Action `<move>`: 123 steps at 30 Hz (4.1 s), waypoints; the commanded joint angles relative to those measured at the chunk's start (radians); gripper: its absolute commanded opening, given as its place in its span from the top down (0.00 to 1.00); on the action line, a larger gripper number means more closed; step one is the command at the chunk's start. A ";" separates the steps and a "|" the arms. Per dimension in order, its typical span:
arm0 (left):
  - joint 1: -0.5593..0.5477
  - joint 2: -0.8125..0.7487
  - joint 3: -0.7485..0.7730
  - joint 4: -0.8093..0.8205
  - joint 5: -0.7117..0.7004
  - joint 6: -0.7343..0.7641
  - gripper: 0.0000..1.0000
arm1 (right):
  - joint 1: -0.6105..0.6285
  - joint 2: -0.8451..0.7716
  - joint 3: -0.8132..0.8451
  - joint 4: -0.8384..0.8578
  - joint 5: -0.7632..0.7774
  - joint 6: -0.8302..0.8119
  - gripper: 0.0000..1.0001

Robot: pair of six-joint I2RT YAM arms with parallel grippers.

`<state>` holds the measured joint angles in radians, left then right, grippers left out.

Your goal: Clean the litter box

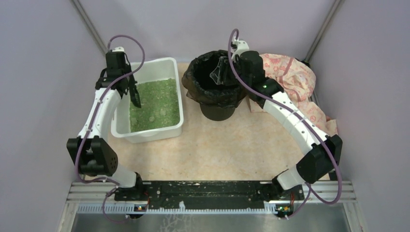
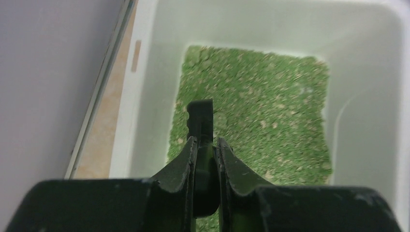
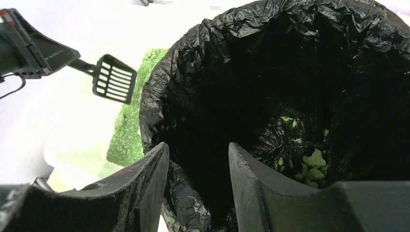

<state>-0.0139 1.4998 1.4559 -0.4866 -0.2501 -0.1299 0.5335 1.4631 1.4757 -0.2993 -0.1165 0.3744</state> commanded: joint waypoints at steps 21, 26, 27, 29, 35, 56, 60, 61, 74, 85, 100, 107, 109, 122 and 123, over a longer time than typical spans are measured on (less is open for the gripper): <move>0.179 0.193 0.045 -0.009 0.153 0.005 1.00 | -0.009 0.001 0.048 0.004 -0.039 -0.052 0.51; 0.212 0.225 0.064 0.009 0.242 -0.050 1.00 | -0.009 0.016 0.060 0.000 -0.026 -0.052 0.51; 0.226 0.232 0.066 0.012 0.296 -0.072 1.00 | -0.009 0.020 0.064 0.000 -0.026 -0.052 0.51; 0.255 0.239 0.059 0.031 0.372 -0.111 1.00 | -0.009 0.032 0.075 -0.002 -0.026 -0.052 0.51; 0.277 0.252 0.064 0.042 0.449 -0.128 1.00 | -0.009 0.064 0.093 -0.003 -0.028 -0.047 0.51; 0.346 0.260 -0.087 0.167 0.750 -0.242 1.00 | -0.009 0.139 0.164 -0.001 -0.061 -0.011 0.51; 0.346 0.275 -0.160 0.290 0.867 -0.319 1.00 | -0.009 0.136 0.152 0.005 -0.060 -0.003 0.51; 0.346 0.284 -0.169 0.301 0.894 -0.334 1.00 | -0.009 0.137 0.152 0.003 -0.058 -0.002 0.51; 0.327 0.338 -0.239 0.450 0.993 -0.443 1.00 | -0.009 0.144 0.132 0.038 -0.057 0.021 0.52; 0.343 0.305 0.059 0.146 0.692 -0.198 1.00 | -0.009 0.156 0.143 0.039 -0.054 0.021 0.52; 0.337 0.391 -0.087 0.391 0.914 -0.361 1.00 | -0.010 0.189 0.182 0.014 -0.066 0.004 0.52; 0.332 0.431 -0.149 0.545 0.966 -0.395 1.00 | -0.009 0.186 0.181 0.006 -0.063 0.003 0.52; 0.332 0.452 -0.140 0.555 0.992 -0.413 1.00 | -0.009 0.185 0.178 0.004 -0.063 0.003 0.52; 0.368 0.412 -0.188 0.694 1.124 -0.558 1.00 | -0.009 0.183 0.168 0.009 -0.054 0.005 0.52; 0.375 0.406 -0.188 0.690 1.129 -0.557 1.00 | -0.009 0.184 0.166 0.009 -0.055 0.007 0.52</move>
<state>0.3405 1.9434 1.2755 0.1658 0.8097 -0.6502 0.5316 1.6627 1.5936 -0.3229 -0.1707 0.3862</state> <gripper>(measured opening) 0.206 0.486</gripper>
